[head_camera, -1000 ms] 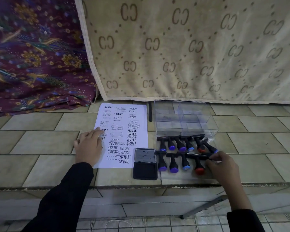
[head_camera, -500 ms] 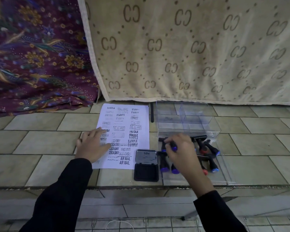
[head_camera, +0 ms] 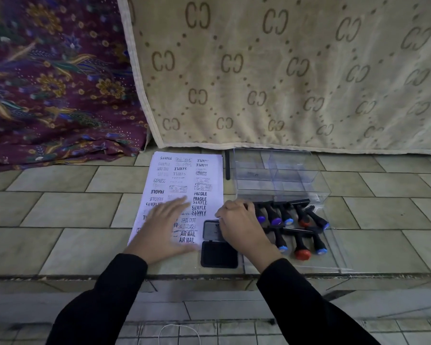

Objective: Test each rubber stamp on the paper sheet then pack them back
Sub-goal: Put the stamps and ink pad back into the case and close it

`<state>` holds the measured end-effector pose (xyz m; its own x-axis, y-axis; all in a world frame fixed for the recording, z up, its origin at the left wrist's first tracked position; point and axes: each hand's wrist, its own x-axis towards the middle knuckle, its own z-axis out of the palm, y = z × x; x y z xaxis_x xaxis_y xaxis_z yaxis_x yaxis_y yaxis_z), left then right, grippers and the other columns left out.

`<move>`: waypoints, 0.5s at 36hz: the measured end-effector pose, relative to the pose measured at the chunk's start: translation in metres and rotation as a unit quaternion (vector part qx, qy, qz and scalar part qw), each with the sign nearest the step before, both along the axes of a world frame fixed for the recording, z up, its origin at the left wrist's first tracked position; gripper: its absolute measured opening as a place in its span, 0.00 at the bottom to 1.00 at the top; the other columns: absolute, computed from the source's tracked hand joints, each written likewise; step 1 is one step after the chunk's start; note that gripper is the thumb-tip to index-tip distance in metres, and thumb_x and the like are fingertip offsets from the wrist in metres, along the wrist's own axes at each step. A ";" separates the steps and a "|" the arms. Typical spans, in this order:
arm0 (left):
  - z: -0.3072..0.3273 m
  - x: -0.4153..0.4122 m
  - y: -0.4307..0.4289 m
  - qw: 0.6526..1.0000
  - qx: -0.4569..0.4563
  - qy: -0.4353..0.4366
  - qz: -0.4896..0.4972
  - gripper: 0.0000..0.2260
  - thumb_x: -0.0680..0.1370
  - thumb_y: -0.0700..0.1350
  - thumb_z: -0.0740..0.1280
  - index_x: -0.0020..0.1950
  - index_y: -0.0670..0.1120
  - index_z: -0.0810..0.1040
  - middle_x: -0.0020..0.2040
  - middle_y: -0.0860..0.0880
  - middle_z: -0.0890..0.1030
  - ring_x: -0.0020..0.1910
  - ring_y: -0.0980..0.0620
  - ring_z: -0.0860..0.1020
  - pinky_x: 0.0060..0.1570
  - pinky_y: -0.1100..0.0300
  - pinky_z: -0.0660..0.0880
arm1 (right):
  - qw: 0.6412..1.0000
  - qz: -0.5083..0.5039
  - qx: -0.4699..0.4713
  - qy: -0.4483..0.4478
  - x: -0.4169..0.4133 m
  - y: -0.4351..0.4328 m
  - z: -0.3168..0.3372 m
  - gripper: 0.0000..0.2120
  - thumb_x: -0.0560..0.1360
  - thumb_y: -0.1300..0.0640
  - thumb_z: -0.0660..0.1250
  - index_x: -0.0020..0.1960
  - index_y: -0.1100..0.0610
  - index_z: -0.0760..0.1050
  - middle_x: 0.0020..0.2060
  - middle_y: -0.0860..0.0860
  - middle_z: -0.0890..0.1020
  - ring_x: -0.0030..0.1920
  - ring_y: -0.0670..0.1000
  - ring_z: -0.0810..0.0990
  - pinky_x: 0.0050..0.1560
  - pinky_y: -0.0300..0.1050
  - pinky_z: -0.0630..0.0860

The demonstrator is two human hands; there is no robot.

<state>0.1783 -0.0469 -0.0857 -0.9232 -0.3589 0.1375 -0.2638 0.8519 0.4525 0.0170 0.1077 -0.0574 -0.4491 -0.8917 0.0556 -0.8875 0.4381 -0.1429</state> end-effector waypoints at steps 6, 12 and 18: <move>-0.009 -0.012 0.027 0.997 -0.013 -0.064 -0.049 0.60 0.55 0.82 0.61 0.78 0.54 0.42 0.75 0.62 0.41 0.73 0.68 0.36 0.73 0.60 0.34 | 1.000 -0.003 -0.001 0.006 -0.001 -0.004 -0.003 0.11 0.78 0.55 0.58 0.56 0.53 0.78 0.55 0.52 0.77 0.61 0.54 0.70 0.67 0.56 0.57; -0.011 -0.014 0.030 0.997 -0.038 -0.050 -0.048 0.57 0.56 0.83 0.60 0.77 0.56 0.49 0.76 0.62 0.49 0.75 0.65 0.41 0.74 0.57 0.36 | 1.000 0.002 -0.007 0.010 -0.001 -0.005 -0.001 0.10 0.78 0.57 0.58 0.50 0.52 0.79 0.51 0.51 0.77 0.57 0.53 0.72 0.65 0.56 0.58; -0.009 -0.013 0.033 0.999 -0.020 -0.025 -0.043 0.52 0.57 0.81 0.62 0.75 0.60 0.50 0.75 0.63 0.53 0.75 0.65 0.43 0.74 0.58 0.37 | 0.999 0.008 -0.038 -0.008 -0.003 -0.004 0.006 0.11 0.79 0.56 0.57 0.48 0.53 0.78 0.47 0.50 0.79 0.55 0.52 0.73 0.69 0.55 0.55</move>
